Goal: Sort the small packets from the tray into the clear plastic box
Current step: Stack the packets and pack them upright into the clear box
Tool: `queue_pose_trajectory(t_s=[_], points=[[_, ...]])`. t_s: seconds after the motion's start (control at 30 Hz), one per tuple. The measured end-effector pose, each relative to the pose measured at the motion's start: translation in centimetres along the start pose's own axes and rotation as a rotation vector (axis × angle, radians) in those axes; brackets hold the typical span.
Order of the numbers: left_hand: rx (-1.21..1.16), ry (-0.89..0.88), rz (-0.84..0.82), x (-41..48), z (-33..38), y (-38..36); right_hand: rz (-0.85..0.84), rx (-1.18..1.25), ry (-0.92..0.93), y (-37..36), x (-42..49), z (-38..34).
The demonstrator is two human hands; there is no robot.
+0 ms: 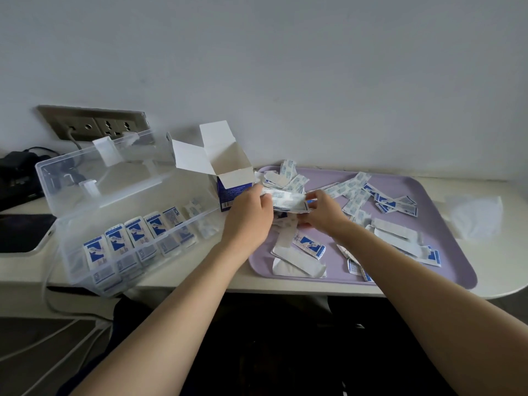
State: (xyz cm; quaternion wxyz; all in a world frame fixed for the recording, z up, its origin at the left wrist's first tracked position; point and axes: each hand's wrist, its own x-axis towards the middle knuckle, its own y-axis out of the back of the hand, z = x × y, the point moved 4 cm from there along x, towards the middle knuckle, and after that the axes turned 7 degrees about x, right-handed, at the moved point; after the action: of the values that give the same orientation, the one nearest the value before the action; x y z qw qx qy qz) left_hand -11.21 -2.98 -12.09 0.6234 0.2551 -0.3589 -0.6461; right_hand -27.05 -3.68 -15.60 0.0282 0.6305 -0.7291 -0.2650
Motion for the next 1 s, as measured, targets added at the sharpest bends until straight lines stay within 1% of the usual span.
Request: queue_pose_trajectory(t_s=[0.03,0.07,0.1,0.17,0.23,0.3,0.4,0.5,0.67,0.77,0.9,1.0], points=[[-0.084,0.027,-0.039,0.1,-0.1,-0.4,-0.007,-0.028,-0.018,0.3,0.0,0.1],[-0.103,0.034,-0.087,0.1,-0.2,-0.8,-0.021,-0.024,-0.038,0.5,0.1,0.3],[-0.079,0.033,-0.141,0.0,-0.4,-1.2,-0.047,0.033,-0.070,0.6,-0.1,0.3],[0.005,0.035,-0.208,-0.2,-1.0,-1.9,-0.069,0.225,-0.157,0.6,-0.7,0.1],[0.065,0.017,-0.209,-0.3,-1.1,-2.1,-0.043,0.394,-0.233,0.7,-1.2,-0.1],[0.201,-0.040,-0.172,-0.4,-0.9,-1.9,-0.053,0.460,-0.275,0.7,-1.3,-0.2],[0.443,-0.166,-0.144,-0.7,-0.3,-2.1,-0.132,0.320,-0.224,0.4,-1.3,0.0],[0.523,-0.209,-0.158,-0.8,0.0,-2.6,-0.176,0.211,-0.140,-0.1,-1.5,0.3],[0.484,-0.179,-0.125,-0.5,-0.2,-2.9,-0.130,0.008,-0.015,0.1,-1.1,0.2],[0.443,-0.194,-0.104,-0.3,-0.1,-2.6,-0.113,-0.108,0.079,0.5,-1.2,-0.2],[0.446,-0.242,-0.147,-0.4,0.0,-2.4,-0.145,-0.282,0.192,0.9,-1.7,-0.6],[0.379,-0.255,-0.158,-0.6,0.2,-2.2,-0.168,-0.361,0.249,1.1,-2.0,-0.5]])
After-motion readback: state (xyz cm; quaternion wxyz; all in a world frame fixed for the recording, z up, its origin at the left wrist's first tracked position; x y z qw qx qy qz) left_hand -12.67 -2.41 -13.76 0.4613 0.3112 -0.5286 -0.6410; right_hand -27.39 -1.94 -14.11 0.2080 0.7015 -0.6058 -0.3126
